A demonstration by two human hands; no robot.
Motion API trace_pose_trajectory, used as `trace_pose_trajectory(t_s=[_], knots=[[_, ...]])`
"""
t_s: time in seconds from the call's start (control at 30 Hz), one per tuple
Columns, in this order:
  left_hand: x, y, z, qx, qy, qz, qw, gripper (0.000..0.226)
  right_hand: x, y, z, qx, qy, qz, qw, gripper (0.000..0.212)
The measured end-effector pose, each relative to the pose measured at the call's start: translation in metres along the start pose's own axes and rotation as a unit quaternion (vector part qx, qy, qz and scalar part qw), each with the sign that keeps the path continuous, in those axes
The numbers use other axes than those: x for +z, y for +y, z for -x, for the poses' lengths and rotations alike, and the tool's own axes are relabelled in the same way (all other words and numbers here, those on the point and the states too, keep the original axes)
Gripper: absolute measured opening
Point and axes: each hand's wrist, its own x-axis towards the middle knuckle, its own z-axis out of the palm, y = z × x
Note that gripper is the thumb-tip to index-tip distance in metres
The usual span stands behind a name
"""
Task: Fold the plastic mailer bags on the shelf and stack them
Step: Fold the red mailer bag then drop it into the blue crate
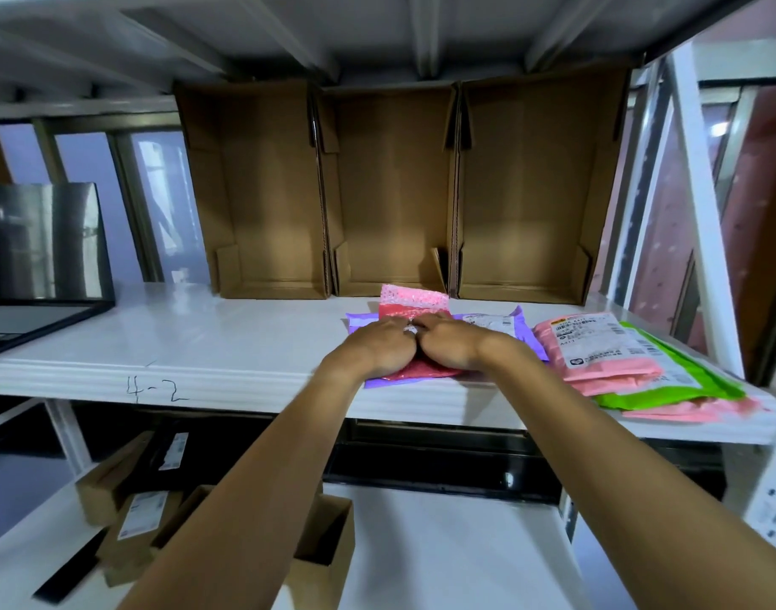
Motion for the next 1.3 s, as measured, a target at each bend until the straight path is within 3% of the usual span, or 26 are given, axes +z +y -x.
trace_pose_trajectory(t_s=[0.13, 0.3, 0.5, 0.7, 0.97, 1.3], knots=[[-0.011, 0.012, -0.011, -0.018, -0.012, -0.09, 0.996, 0.046, -0.008, -0.002, -0.007, 0.004, 0.008, 0.015, 1.0, 0.043], [-0.009, 0.021, -0.014, -0.032, 0.109, -0.147, 0.983, 0.031, 0.01, -0.001, -0.012, 0.027, 0.098, 0.062, 0.993, 0.038], [0.01, -0.005, -0.025, 0.027, 0.153, -0.084, 0.984, 0.033, 0.01, -0.008, -0.02, 0.054, 0.113, 0.076, 0.989, 0.046], [0.008, -0.008, -0.031, 0.038, 0.123, -0.124, 0.984, 0.04, 0.017, 0.001, -0.023, 0.056, 0.115, 0.056, 0.99, 0.048], [0.004, -0.008, -0.031, 0.014, 0.024, -0.01, 1.0, 0.048, 0.015, -0.003, -0.023, 0.048, 0.078, 0.036, 0.995, 0.05], [0.006, -0.015, -0.045, -0.034, -0.001, -0.089, 0.995, 0.053, 0.014, 0.0, -0.027, 0.034, 0.074, 0.074, 0.994, 0.05]])
